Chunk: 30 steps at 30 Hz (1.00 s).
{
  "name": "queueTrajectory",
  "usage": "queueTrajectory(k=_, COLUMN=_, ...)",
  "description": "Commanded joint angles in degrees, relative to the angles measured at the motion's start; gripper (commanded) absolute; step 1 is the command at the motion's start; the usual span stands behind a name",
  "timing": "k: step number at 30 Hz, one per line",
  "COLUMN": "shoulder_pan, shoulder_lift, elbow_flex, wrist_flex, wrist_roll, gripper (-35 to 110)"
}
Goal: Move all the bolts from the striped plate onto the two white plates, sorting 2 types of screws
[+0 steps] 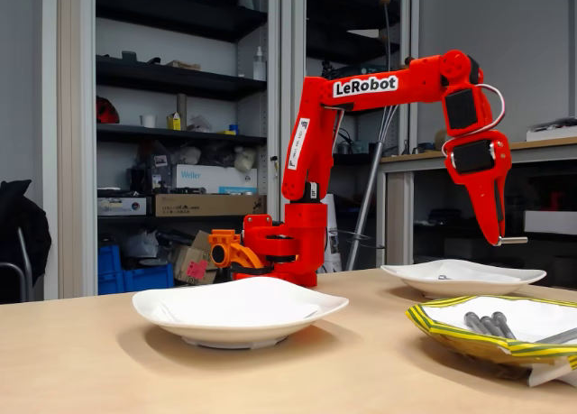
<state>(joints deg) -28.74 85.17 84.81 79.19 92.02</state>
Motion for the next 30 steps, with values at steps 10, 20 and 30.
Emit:
queueTrajectory(k=10, shoulder_pan=-13.97, shoulder_lift=17.93, elbow_flex=23.29, wrist_flex=-10.81, wrist_roll=37.97, gripper=9)
queueTrajectory(k=20, shoulder_pan=-8.17, shoulder_lift=19.42, elbow_flex=23.82, wrist_flex=-14.33, wrist_roll=21.62, gripper=12)
queueTrajectory(k=30, shoulder_pan=18.46, shoulder_lift=3.16, elbow_flex=5.89, wrist_flex=-26.98, wrist_roll=-32.43, gripper=8)
